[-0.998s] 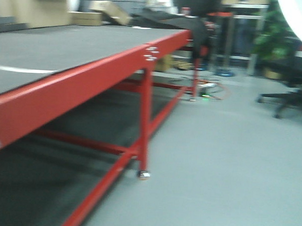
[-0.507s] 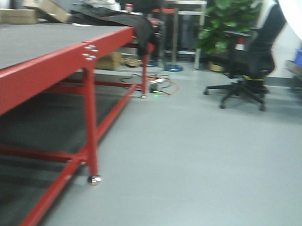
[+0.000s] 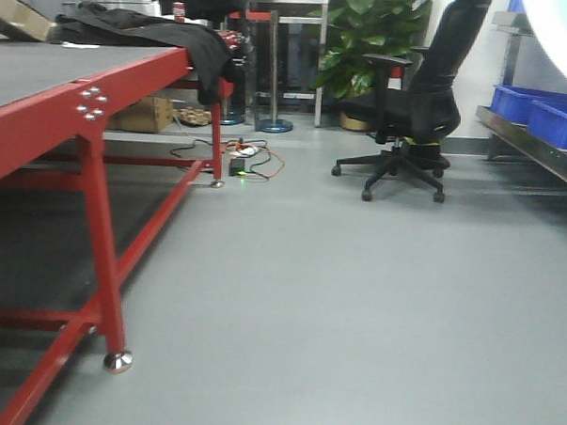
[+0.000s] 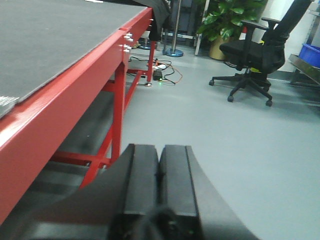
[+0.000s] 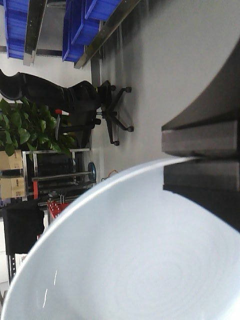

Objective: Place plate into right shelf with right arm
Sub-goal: 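Carry the plate in the right gripper toward the steel shelf rack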

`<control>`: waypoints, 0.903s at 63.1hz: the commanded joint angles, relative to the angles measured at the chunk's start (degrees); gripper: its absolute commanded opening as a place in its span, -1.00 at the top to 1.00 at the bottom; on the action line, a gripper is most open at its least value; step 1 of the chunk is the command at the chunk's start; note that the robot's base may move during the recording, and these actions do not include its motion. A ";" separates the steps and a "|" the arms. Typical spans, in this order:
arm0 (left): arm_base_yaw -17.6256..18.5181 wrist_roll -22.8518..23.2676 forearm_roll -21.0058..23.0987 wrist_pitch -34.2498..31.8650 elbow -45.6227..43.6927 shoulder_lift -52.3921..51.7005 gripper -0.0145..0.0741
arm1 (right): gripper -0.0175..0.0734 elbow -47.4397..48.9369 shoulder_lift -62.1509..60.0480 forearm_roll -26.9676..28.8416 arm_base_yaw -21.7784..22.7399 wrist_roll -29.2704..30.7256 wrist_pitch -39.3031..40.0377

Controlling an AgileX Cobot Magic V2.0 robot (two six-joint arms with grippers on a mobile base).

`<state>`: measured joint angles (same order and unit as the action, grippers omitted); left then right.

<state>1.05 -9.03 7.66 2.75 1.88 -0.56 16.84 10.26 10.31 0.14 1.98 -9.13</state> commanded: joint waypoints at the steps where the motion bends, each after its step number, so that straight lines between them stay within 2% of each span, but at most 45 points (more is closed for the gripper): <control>1: 0.11 0.40 0.47 -5.16 0.59 -0.59 0.96 | 0.50 1.74 0.49 0.13 0.39 0.38 5.05; 57: 0.11 0.40 0.47 -5.16 0.59 -0.59 0.96 | 0.50 1.74 0.49 0.13 0.39 0.38 5.05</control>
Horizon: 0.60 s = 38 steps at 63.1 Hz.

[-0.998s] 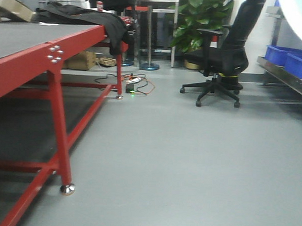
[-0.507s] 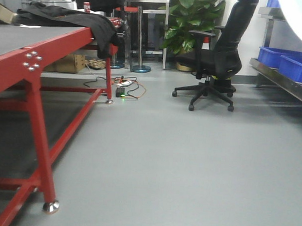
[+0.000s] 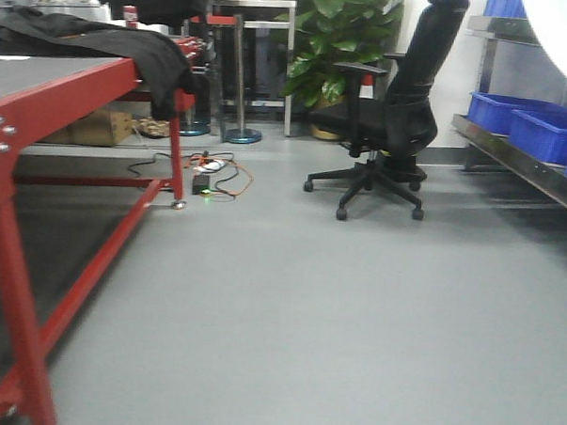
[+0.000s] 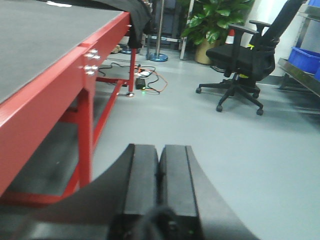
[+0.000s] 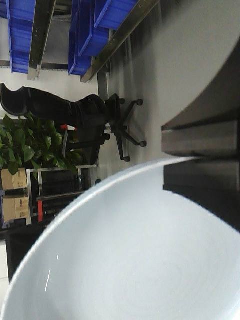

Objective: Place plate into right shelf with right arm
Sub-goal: 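Carry the plate in the right gripper toward the steel shelf rack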

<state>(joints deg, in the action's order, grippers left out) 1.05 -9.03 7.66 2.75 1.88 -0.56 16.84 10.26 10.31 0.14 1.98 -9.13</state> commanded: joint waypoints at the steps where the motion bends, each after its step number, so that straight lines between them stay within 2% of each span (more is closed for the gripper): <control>1: 0.11 0.40 0.47 -5.16 0.59 -0.59 0.96 | 0.50 1.74 0.49 0.13 0.39 0.38 5.05; 38: 0.11 0.40 0.47 -5.16 0.59 -0.59 0.96 | 0.50 1.74 0.49 0.13 0.39 0.38 5.05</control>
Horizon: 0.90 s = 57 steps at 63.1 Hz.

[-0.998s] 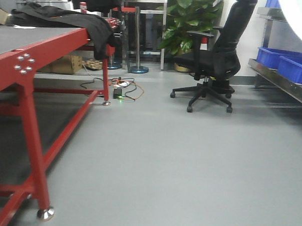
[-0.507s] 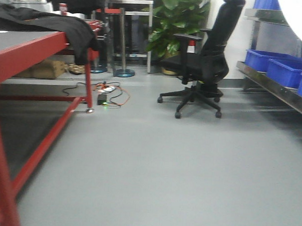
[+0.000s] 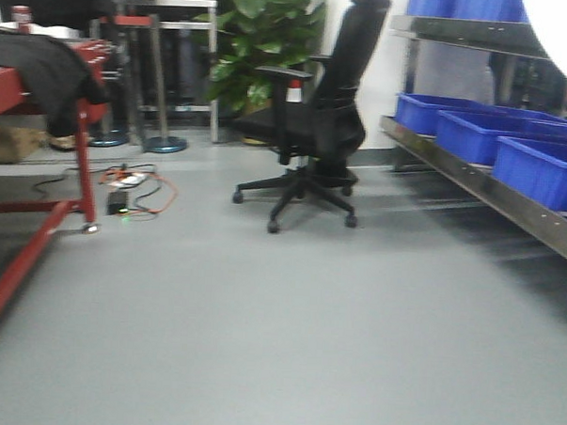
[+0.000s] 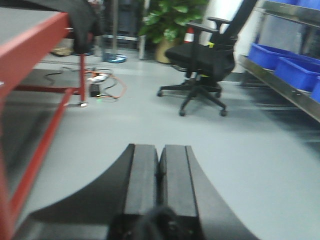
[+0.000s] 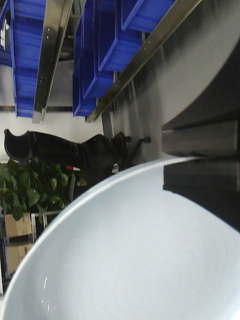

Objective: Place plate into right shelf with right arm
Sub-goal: 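Carry the plate in the right gripper toward the steel shelf rack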

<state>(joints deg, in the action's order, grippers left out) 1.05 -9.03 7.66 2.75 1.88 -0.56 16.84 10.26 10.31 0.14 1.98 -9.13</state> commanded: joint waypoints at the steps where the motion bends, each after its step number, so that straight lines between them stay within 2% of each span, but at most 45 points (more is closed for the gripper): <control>1: 0.11 0.40 0.47 -5.16 0.59 -0.59 0.96 | 0.50 1.74 0.49 0.13 0.39 0.38 5.05; 57: 0.11 0.40 0.47 -5.16 0.59 -0.59 0.96 | 0.50 1.74 0.49 0.13 0.39 0.38 5.05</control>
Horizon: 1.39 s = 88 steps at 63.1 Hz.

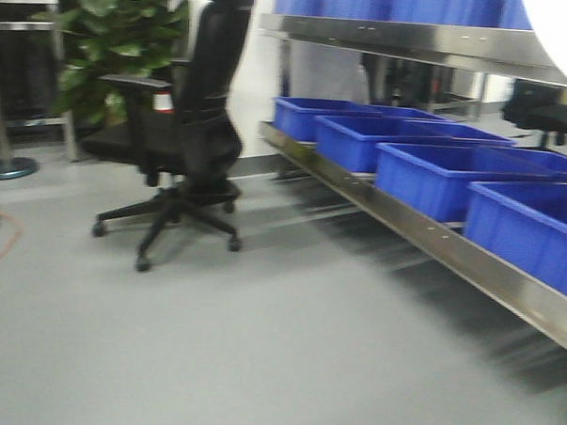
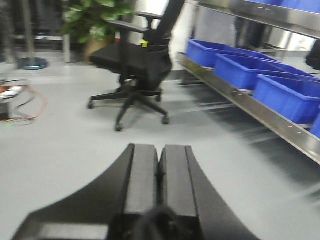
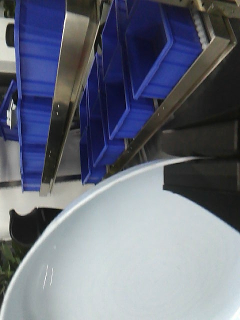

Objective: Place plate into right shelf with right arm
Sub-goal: 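Carry the plate in the right gripper toward the steel shelf rack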

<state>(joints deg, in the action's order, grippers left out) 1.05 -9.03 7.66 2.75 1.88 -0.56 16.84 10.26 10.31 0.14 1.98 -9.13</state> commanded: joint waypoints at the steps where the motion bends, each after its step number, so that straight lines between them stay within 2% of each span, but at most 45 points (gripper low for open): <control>1: 0.11 0.40 0.47 -5.16 0.59 -0.59 0.96 | 0.50 1.74 0.49 0.13 0.39 0.38 5.05; 88: 0.11 0.40 0.47 -5.16 0.59 -0.59 0.96 | 0.50 1.74 0.49 0.13 0.39 0.38 5.05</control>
<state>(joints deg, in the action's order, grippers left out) 1.05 -9.03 7.66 2.75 1.88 -0.56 16.84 10.26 10.31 0.14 1.98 -9.13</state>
